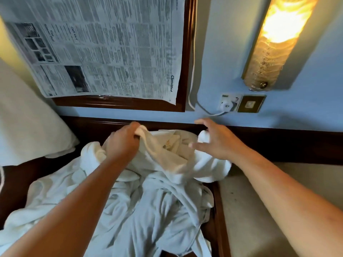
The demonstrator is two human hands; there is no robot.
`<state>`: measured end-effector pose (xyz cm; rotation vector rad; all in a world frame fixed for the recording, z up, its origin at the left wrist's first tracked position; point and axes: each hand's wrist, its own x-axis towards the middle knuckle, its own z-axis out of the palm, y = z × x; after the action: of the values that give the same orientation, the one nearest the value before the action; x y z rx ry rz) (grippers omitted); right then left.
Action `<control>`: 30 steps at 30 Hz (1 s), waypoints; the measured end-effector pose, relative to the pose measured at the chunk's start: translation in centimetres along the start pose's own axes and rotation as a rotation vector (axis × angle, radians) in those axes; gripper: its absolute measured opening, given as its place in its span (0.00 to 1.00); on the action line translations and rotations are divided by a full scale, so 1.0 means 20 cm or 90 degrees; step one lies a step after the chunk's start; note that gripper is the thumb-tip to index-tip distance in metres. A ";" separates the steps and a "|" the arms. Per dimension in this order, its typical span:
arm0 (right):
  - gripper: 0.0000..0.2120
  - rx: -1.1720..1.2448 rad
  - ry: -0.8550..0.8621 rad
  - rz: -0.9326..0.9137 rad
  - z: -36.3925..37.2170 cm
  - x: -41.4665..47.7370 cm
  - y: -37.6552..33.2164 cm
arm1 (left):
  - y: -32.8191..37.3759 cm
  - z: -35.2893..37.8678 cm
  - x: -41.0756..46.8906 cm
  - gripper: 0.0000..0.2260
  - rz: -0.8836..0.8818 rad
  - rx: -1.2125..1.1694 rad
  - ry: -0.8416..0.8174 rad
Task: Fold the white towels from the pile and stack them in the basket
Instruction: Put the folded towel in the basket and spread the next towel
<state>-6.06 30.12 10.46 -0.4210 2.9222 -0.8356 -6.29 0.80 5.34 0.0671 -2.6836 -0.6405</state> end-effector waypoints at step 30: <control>0.06 0.282 0.262 -0.022 -0.20 -0.23 -0.06 | 0.70 -0.26 0.03 0.13 0.227 -0.390 -0.234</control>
<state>-1.99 32.47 14.55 -0.2897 2.9366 -1.7044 -4.27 10.98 15.96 -0.7338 -2.5872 -1.4179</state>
